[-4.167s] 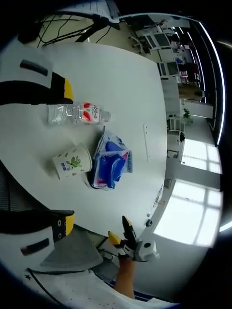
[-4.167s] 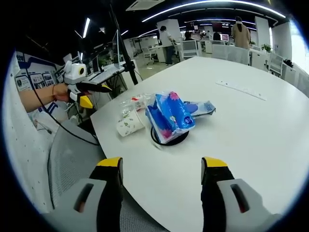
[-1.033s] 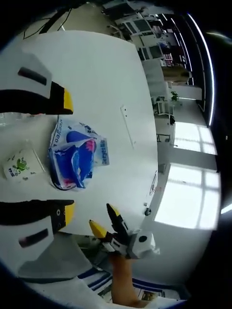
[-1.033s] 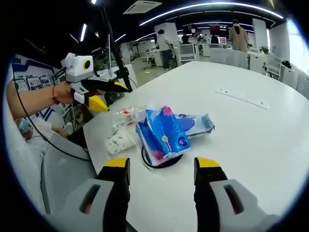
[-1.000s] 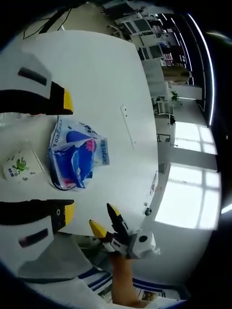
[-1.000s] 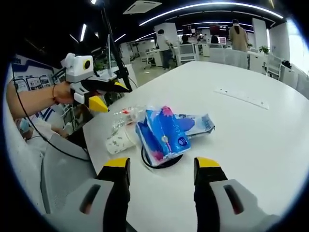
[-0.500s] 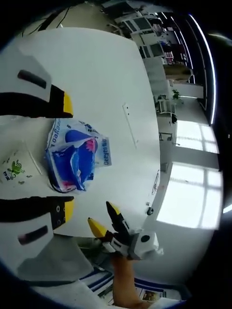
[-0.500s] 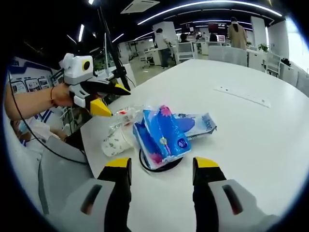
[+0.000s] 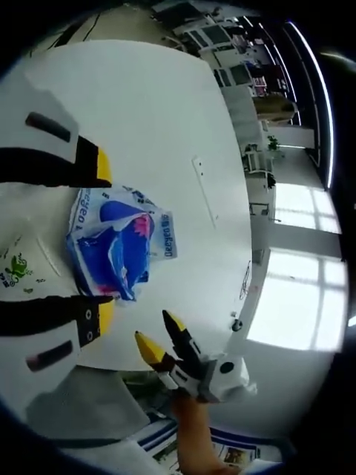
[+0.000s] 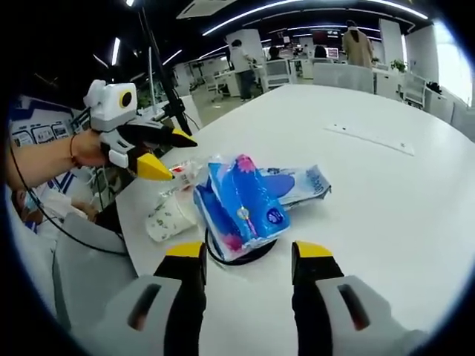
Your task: Arrange the tabletop items into an orderly group along one side of the table until the central work area is clear of visible clutter.
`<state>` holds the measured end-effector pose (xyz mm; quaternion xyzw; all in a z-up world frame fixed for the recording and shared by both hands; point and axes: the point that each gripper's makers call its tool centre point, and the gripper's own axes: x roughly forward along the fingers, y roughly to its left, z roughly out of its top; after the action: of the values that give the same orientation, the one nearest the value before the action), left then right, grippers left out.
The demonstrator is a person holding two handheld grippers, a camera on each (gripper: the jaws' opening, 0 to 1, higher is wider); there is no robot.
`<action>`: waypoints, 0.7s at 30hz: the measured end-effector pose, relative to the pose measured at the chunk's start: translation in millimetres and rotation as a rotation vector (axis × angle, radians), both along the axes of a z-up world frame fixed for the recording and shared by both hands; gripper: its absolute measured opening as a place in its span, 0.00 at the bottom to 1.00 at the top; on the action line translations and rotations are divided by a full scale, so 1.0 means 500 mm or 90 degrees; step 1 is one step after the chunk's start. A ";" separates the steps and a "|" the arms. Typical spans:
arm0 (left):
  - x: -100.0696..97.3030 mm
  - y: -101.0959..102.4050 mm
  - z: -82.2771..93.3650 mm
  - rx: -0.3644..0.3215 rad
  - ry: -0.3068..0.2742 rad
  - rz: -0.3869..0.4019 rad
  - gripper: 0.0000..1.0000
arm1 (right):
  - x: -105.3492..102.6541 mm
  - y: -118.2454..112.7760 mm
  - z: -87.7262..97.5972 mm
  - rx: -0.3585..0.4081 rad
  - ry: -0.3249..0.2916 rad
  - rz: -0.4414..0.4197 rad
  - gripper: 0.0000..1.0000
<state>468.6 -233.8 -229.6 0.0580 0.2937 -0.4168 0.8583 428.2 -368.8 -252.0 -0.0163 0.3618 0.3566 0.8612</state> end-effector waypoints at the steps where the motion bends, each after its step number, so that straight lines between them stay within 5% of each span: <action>1: 0.001 -0.001 -0.003 0.003 -0.001 -0.001 0.57 | 0.001 0.000 -0.002 0.000 0.002 -0.002 0.44; 21: 0.011 -0.007 -0.054 0.042 0.015 -0.006 0.43 | 0.016 0.007 -0.055 -0.033 0.037 -0.051 0.40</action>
<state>474.0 -237.4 -256.5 0.0827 0.3169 -0.4115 0.8505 436.2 -365.4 -279.3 -0.0137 0.3960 0.3130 0.8632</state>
